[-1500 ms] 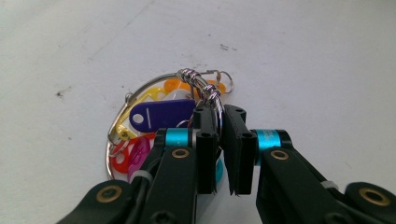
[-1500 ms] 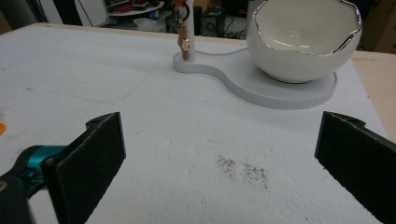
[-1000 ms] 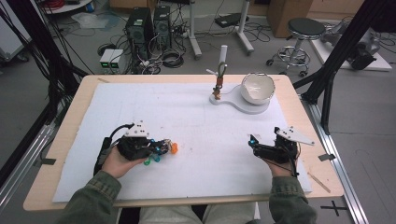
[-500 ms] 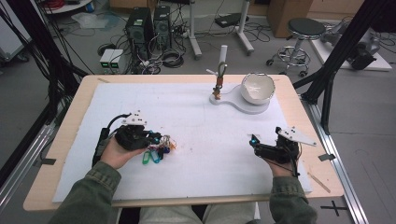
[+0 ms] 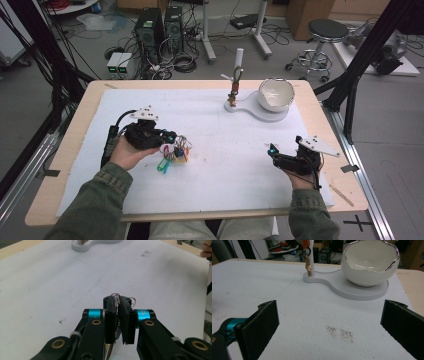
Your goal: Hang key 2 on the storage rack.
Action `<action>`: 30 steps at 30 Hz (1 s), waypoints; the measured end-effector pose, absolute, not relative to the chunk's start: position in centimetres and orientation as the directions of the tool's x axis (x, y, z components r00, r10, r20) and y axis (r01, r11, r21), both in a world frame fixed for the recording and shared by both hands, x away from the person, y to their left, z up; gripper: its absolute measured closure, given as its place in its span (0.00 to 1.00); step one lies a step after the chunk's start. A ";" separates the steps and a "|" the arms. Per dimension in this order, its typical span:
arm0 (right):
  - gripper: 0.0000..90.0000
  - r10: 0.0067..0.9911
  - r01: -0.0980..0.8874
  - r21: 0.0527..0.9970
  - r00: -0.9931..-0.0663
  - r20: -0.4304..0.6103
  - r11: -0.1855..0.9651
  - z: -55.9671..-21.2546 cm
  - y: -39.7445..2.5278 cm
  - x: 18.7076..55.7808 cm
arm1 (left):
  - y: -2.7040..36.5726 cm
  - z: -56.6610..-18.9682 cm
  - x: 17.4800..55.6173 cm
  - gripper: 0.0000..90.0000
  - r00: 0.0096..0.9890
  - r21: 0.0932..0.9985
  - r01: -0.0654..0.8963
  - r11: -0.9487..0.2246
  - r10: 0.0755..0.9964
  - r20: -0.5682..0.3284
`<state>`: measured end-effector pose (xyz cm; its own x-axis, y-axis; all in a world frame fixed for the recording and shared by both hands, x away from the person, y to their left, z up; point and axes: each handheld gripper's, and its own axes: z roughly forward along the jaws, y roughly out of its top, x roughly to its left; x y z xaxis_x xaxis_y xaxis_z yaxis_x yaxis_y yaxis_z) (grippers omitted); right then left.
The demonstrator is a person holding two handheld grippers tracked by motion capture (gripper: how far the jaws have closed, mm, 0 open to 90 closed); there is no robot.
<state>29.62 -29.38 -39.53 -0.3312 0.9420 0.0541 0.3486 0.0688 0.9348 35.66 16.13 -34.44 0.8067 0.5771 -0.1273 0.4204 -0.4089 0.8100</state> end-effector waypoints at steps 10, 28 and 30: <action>0.01 0.946 0.343 0.938 -0.316 0.068 0.047 -39.5 -29.9 29.6 | 15.2 -32.5 36.8 0.92 0.808 0.816 0.401 -0.416 0.580 -0.102; 0.01 0.947 0.343 0.939 -0.315 0.072 0.043 -39.6 -30.0 29.6 | 14.9 -28.9 39.0 0.92 0.792 0.842 0.380 -0.384 0.604 -0.083; 0.01 0.947 0.341 0.939 -0.314 0.071 0.043 -39.6 -30.0 29.6 | 14.8 -28.5 39.3 0.92 0.784 0.842 0.382 -0.381 0.616 -0.077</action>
